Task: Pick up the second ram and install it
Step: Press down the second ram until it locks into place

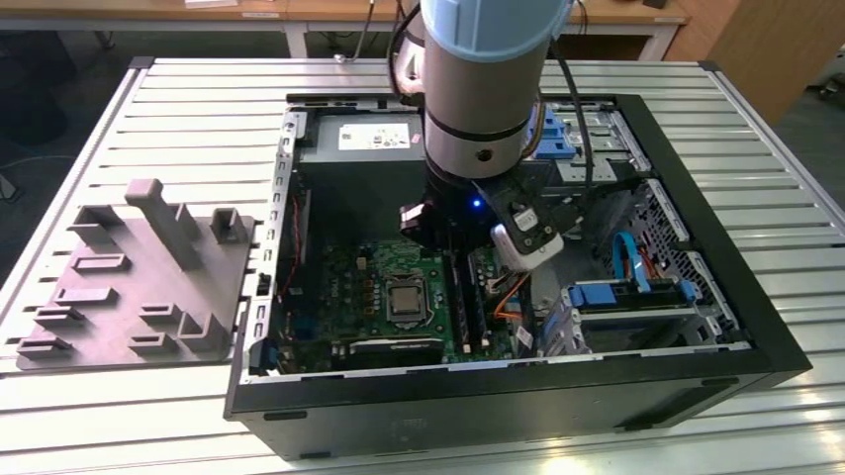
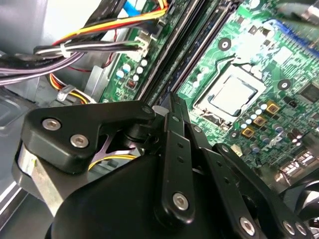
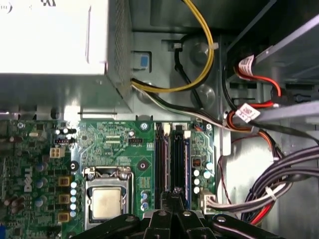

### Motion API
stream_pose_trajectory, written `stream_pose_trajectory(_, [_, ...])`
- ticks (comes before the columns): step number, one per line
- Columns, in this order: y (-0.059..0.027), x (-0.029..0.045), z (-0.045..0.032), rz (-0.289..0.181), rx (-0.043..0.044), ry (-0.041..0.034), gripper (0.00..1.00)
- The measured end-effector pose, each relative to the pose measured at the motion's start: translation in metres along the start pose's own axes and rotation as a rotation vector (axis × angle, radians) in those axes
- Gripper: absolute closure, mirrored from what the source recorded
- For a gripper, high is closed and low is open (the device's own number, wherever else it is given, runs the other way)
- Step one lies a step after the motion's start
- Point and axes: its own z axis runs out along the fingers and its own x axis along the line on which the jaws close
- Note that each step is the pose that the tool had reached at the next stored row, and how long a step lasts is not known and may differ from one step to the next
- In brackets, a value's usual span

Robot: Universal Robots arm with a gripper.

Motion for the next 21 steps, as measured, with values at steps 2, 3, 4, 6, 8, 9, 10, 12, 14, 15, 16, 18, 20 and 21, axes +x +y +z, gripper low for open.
stream_pose_trajectory(2, [0.003,0.0001,0.0004,0.0,0.0008,-0.0001,0.9])
stream_pose_trajectory(3, [0.0042,0.0001,0.0006,0.0,0.0009,-0.0001,0.9])
stream_pose_trajectory(4, [0.005,0.0001,0.0009,0.0,0.0008,-0.0001,0.9])
stream_pose_trajectory(6, [0.0067,0.0,0.0016,0.0,0.0008,0.0,0.9])
stream_pose_trajectory(8, [0.009,-0.0001,0.0024,0.0,0.0008,0.0,0.9])
stream_pose_trajectory(9, [0.0106,-0.0001,0.0028,0.0,0.0009,0.0,0.9])
stream_pose_trajectory(10, [0.0125,-0.0001,0.0032,0.0,0.0007,-0.0001,0.9])
stream_pose_trajectory(12, [0.0165,0.0,0.0039,0.0,0.001,0.0,0.9])
stream_pose_trajectory(14, [0.0199,0.0001,0.0046,0.0,0.0009,0.0,0.9])
stream_pose_trajectory(15, [0.0211,0.0001,0.0049,0.0,0.0008,-0.0001,0.9])
stream_pose_trajectory(16, [0.0221,0.0002,0.0054,0.0,0.0007,0.0,0.9])
stream_pose_trajectory(18, [0.0247,0.0003,0.0064,0.0,0.0005,0.0,0.9])
stream_pose_trajectory(20, [0.0284,0.0004,0.0076,0.0,0.0001,0.0,0.9])
stream_pose_trajectory(21, [0.0303,0.0005,0.0083,0.0,-0.0003,-0.0001,0.9])
